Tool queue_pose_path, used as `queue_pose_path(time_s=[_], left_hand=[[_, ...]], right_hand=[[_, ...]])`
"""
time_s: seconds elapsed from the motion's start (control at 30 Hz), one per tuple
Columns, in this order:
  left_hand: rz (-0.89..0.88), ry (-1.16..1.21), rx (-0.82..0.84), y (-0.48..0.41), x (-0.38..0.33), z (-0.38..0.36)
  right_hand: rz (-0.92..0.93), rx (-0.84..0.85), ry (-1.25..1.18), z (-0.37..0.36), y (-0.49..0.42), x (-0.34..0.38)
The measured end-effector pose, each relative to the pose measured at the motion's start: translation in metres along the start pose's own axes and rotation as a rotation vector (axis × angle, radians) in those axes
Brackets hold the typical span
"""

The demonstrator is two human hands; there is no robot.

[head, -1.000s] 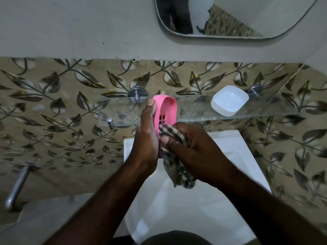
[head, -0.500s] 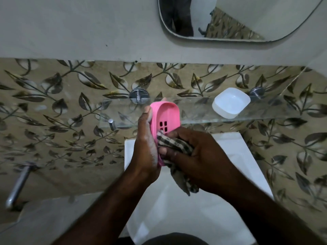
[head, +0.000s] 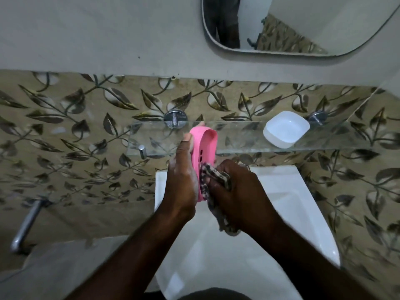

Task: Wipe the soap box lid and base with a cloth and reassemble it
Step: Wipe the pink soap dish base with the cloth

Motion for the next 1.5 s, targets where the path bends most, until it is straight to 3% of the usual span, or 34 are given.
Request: queue_pose_path(time_s=[0.1, 0.27, 0.4, 0.53, 0.63, 0.7, 0.8, 0.93, 1.0, 1.17, 1.27, 1.4, 1.5], left_hand=[[0.015, 0.043, 0.020, 0.000, 0.002, -0.003], [0.111, 0.072, 0.128, 0.009, 0.013, -0.014], [0.137, -0.034, 0.135, 0.015, 0.020, -0.011], [0.093, 0.007, 0.121, 0.017, 0.013, -0.009], [0.130, 0.008, 0.075, 0.017, 0.005, -0.003], [0.176, -0.042, 0.046, 0.019, 0.010, -0.001], [0.211, -0.092, -0.013, 0.025, 0.018, -0.009], [0.248, -0.129, -0.073, 0.028, 0.024, -0.020], [0.271, -0.200, -0.089, 0.032, 0.030, -0.021], [0.237, -0.335, -0.077, 0.058, 0.051, -0.031], [0.164, -0.311, -0.146, 0.066, 0.056, -0.039], [0.092, -0.345, -0.167, 0.073, 0.065, -0.041], [0.113, -0.339, -0.111, 0.072, 0.072, -0.046]], right_hand=[[-0.039, 0.155, -0.250, 0.009, 0.003, 0.008], [-0.220, -0.112, -0.574, 0.018, -0.011, 0.010], [-0.173, -0.161, -0.662, 0.016, -0.002, 0.011], [0.188, -0.093, -0.379, 0.022, 0.023, 0.023], [0.285, 0.148, -0.349, 0.019, 0.036, 0.008], [0.437, 0.204, -0.101, 0.020, 0.039, -0.009], [0.597, 0.106, 0.303, 0.025, 0.034, -0.025], [0.665, -0.112, 0.357, 0.034, 0.021, -0.032], [0.574, -0.149, 0.338, 0.032, 0.017, -0.039], [0.091, -0.140, 0.041, 0.027, 0.036, -0.065], [-0.017, -0.008, -0.179, 0.014, 0.067, -0.070], [-0.219, 0.271, -0.627, 0.016, 0.092, -0.075], [-0.321, 0.243, -1.024, 0.029, 0.085, -0.078]])
Point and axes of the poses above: each hand's wrist, its own y-axis away from the middle knuckle, its own z-axis out of the back of the hand, x = y × z, the point moved 3 cm from there along -y, towards the middle knuckle, and after that the axes turned 1 degree about z, right-handed, at the moved point
